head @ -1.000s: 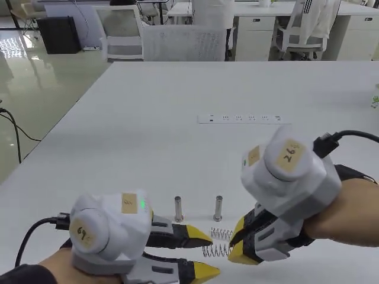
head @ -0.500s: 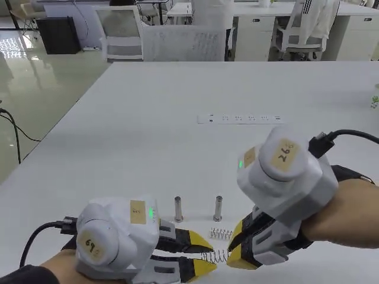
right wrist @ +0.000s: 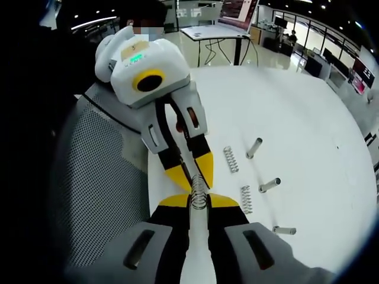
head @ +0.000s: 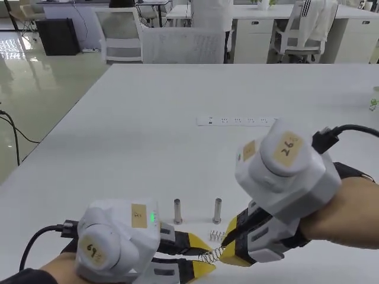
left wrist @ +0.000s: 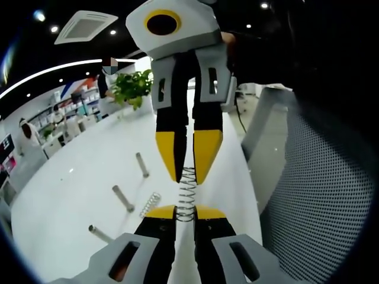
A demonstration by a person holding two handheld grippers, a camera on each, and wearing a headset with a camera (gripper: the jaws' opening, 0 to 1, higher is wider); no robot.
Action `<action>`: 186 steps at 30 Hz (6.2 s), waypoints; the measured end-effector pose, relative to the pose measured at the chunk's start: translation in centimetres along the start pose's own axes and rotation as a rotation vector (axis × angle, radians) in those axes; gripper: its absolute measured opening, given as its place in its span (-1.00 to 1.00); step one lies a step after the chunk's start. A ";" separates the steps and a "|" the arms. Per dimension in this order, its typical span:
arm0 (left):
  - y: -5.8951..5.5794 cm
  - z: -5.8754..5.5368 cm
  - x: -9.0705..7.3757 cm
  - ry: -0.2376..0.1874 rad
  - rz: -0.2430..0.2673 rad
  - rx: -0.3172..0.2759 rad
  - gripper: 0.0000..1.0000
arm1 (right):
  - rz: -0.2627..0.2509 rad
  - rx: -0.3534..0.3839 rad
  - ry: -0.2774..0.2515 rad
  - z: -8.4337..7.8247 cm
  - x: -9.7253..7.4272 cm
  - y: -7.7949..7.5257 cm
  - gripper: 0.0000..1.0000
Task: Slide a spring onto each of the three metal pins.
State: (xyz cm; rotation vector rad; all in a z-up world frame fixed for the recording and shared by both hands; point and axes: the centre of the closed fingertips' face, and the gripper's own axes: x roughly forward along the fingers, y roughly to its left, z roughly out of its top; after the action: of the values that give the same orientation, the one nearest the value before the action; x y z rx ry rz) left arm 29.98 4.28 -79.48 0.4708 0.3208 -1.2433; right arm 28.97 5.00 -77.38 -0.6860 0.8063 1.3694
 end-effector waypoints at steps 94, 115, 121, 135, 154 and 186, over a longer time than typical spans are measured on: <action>1.9 -3.6 -3.8 -0.097 0.161 -0.315 0.00 | -0.098 0.042 0.031 -1.9 -3.7 -5.1 -0.84; 2.3 -4.9 -5.1 -0.087 0.242 -0.351 0.14 | -0.184 0.077 0.159 -4.8 -6.2 -10.4 -0.84; 2.3 -4.6 -5.0 -0.092 0.243 -0.342 0.15 | -0.197 0.092 0.202 -6.2 -5.5 -12.2 -0.84; 2.3 -4.6 -5.1 -0.087 0.250 -0.328 0.20 | -0.168 0.104 0.241 -7.0 -4.1 -13.2 -0.84; 2.2 -4.5 -5.2 -0.089 0.244 -0.325 0.13 | -0.134 0.121 0.285 -8.0 -2.0 -13.7 -0.84; 2.2 -4.4 -5.2 -0.088 0.245 -0.326 0.09 | -0.119 0.128 0.308 -10.4 1.5 -14.1 -0.81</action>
State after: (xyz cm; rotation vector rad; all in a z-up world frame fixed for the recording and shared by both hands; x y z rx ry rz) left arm 30.65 11.38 -80.44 0.1679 0.3710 -0.9476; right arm 41.99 -3.96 -85.03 -0.8418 1.0699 1.1083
